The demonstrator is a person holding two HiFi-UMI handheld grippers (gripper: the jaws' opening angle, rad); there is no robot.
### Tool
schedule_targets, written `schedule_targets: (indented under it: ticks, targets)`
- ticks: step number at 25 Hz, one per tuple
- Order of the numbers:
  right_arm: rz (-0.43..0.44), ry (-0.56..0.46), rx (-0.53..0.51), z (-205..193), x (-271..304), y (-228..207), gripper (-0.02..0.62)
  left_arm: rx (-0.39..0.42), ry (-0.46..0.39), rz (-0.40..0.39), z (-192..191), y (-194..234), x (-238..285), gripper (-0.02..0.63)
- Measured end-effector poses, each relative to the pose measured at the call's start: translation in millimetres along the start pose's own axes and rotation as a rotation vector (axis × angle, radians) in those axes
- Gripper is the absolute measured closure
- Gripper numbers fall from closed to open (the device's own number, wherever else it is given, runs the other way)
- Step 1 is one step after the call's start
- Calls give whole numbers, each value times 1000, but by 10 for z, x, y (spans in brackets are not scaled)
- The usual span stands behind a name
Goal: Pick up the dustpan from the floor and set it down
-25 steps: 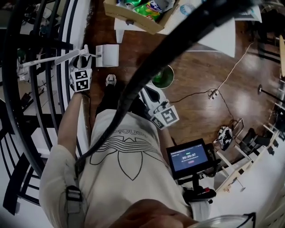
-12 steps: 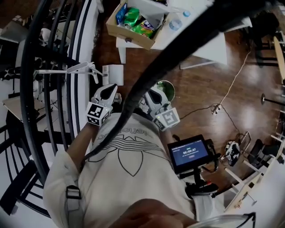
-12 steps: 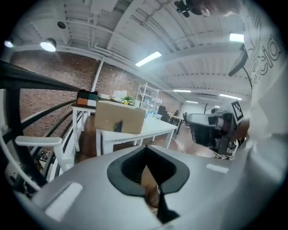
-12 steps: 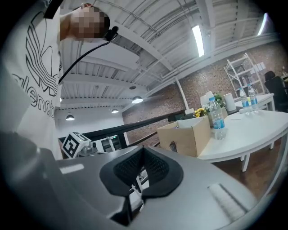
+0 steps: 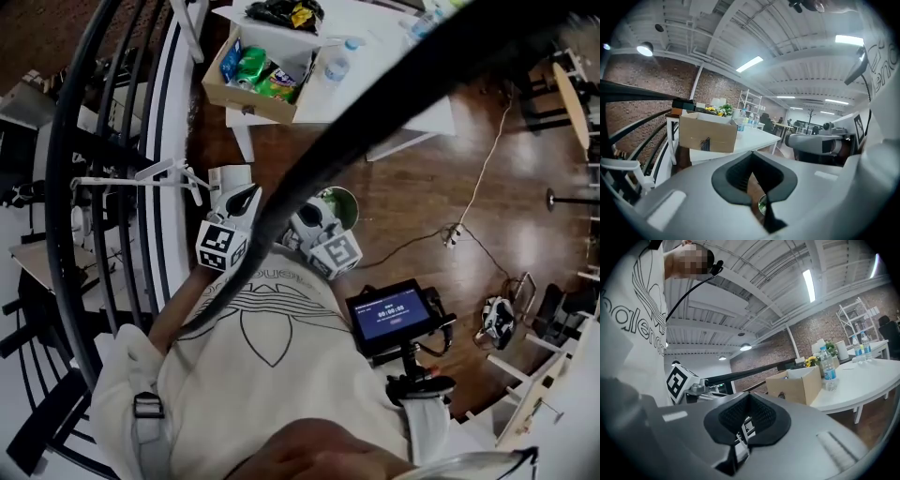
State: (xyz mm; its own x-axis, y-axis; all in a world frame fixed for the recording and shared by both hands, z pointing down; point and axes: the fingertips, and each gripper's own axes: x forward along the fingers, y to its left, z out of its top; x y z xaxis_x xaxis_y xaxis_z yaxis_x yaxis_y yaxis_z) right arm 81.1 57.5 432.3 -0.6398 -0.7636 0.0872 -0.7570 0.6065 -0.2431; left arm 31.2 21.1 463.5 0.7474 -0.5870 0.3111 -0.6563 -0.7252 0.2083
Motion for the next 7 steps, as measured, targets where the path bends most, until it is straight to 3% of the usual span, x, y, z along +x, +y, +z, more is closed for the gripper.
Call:
schedule_targets:
  ticks: [7]
  targets:
    - [49,-42,-55,126,93,-87,594,43,-35,-6,147,5,98,586]
